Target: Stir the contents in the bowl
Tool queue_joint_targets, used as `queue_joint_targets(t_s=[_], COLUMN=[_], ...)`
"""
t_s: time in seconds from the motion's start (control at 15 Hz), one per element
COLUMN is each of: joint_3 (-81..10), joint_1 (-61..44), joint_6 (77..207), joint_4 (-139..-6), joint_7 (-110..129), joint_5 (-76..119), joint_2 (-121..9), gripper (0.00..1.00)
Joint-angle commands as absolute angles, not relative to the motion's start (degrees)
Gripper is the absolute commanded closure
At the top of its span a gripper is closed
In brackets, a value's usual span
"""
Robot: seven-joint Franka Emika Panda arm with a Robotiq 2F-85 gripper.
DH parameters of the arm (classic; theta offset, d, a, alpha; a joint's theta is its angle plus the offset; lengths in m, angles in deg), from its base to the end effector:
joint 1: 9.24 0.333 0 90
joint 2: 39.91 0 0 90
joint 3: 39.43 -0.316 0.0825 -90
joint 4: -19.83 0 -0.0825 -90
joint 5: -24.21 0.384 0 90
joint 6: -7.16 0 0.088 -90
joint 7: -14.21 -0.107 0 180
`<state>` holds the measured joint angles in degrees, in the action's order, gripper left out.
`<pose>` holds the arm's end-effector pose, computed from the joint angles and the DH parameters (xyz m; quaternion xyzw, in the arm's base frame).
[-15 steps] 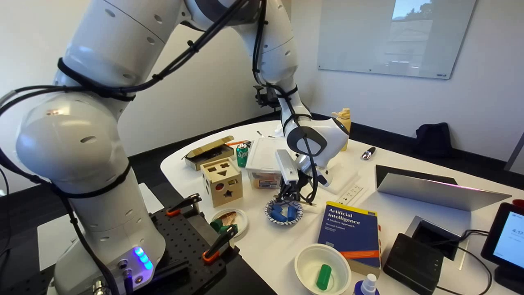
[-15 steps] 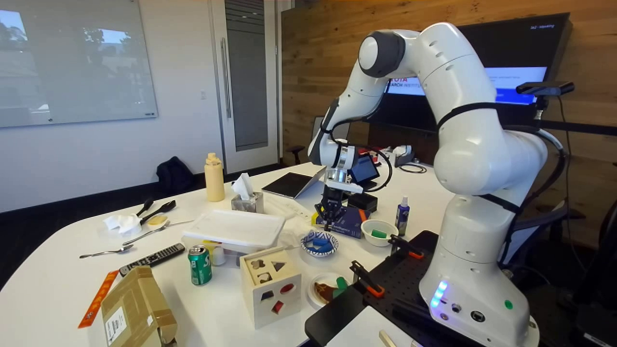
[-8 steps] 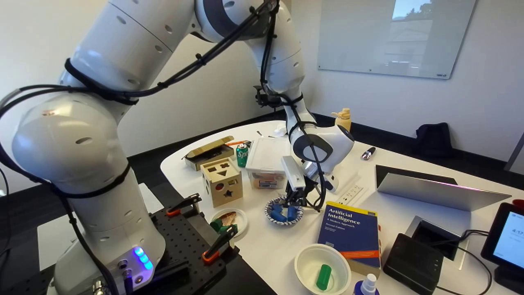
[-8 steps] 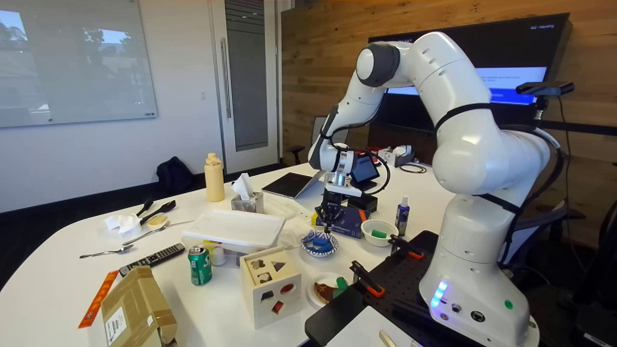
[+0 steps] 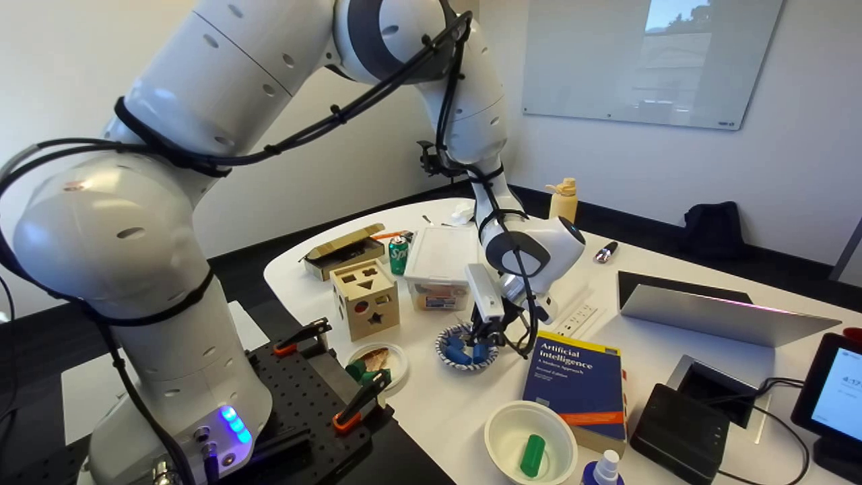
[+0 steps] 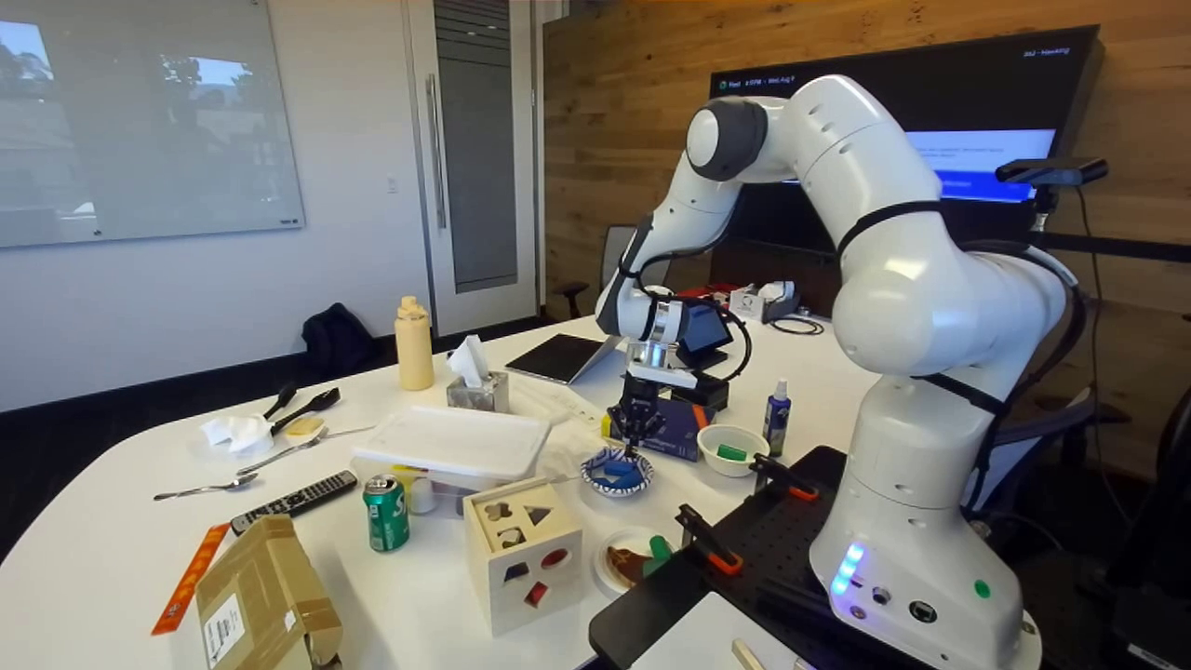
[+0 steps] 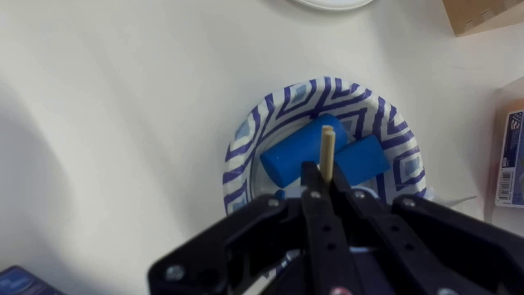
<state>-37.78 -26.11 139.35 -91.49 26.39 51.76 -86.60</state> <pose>0.5160 -0.1645 0.0307 -0.9368 0.2454 0.1745 0.1779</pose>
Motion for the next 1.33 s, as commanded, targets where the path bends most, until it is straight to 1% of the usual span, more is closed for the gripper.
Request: queue_joint_targets(t_s=[0.0,0.07,0.13,0.2,0.53,0.73,0.8,1.27], joint_3=[-39.2,-39.4,-39.6,-39.8,-39.9,-40.0,-40.0,-40.8], joint_1=[-27.5,-27.7,-27.9,-28.1,-28.5,-28.5,-28.4,-26.9], joint_6=[139.5,139.4,139.2,139.1,138.8,138.8,138.9,138.8], joint_4=[-90.4,-90.5,-90.6,-90.7,-91.1,-91.4,-91.6,-93.3], joint_7=[27.0,27.2,27.3,27.3,26.9,26.8,26.8,23.6], joint_5=[50.7,50.8,50.8,50.8,50.8,50.9,50.8,51.7], joint_2=[-88.2,-88.3,-88.5,-88.7,-89.3,-88.7,-88.4,-83.6], gripper=[0.92,0.68,0.67,0.62,0.26,0.02,0.00,0.00])
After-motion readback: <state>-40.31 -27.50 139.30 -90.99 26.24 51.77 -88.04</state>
